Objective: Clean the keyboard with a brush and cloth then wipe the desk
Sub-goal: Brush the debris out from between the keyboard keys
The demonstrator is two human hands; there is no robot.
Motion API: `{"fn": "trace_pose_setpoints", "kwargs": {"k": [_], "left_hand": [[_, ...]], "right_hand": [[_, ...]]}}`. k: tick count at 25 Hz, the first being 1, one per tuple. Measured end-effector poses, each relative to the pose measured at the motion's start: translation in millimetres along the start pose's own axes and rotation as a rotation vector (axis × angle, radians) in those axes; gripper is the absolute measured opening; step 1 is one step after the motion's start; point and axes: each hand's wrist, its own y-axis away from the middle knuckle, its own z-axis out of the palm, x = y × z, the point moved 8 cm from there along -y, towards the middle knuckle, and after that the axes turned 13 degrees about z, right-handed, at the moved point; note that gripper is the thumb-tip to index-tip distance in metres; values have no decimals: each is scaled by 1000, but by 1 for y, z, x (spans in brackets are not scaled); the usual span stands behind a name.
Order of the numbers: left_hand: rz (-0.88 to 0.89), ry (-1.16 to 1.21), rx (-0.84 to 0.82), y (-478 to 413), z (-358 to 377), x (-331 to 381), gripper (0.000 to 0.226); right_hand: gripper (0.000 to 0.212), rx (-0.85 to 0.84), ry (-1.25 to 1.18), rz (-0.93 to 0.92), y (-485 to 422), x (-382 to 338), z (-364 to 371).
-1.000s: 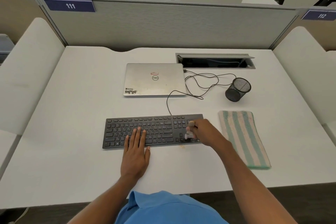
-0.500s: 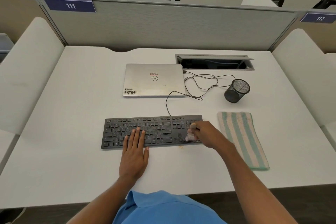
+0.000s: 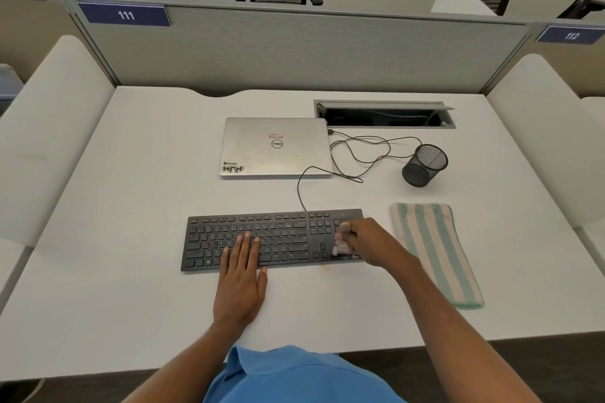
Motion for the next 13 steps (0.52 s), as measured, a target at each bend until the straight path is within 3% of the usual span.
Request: {"fn": "trace_pose_setpoints", "kwargs": {"k": [6, 8, 10, 13], "left_hand": [[-8, -6, -12, 0, 1, -1, 68], [-2, -5, -3, 0, 1, 0, 68], [-2, -6, 0, 1, 0, 0, 68], [1, -8, -2, 1, 0, 1, 68]], "right_hand": [[36, 245, -23, 19, 3, 24, -27], [36, 340, -141, -2, 12, 24, -27], [37, 382, -244, -20, 18, 25, -17], [39, 410, -215, -19, 13, 42, -2]]}}
